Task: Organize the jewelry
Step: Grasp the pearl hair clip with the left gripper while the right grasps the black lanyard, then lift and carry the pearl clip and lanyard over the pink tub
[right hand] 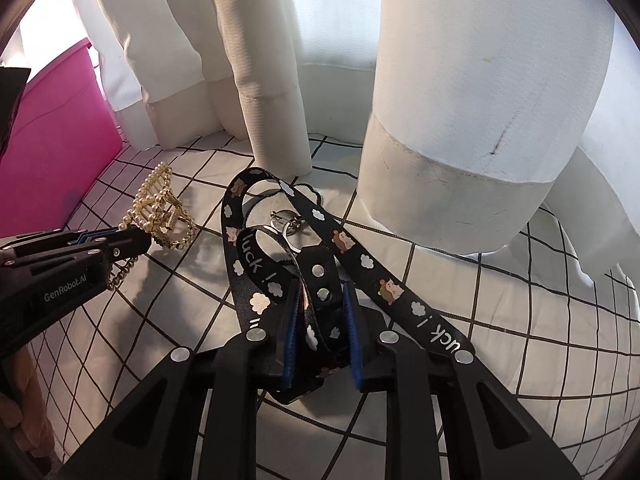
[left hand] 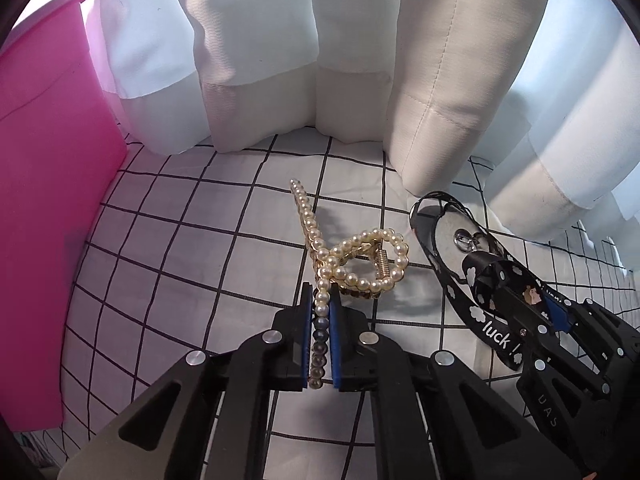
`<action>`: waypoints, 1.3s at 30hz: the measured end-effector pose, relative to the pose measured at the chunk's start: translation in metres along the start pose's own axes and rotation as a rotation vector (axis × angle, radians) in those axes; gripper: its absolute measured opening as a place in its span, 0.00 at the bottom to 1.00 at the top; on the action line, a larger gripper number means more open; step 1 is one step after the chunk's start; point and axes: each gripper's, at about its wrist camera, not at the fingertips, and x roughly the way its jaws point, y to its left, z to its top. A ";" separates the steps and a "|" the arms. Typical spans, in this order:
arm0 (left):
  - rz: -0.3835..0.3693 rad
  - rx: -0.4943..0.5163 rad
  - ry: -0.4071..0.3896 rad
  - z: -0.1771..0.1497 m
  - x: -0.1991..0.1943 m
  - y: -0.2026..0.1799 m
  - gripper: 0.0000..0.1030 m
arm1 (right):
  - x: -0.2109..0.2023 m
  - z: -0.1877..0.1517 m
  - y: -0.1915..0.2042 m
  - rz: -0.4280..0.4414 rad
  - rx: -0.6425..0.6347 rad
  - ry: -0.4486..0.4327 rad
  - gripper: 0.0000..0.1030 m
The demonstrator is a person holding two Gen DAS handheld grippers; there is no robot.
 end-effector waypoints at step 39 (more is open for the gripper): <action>-0.033 -0.040 -0.389 0.070 -0.243 0.088 0.07 | -0.200 0.133 0.113 0.122 -0.150 -0.474 0.19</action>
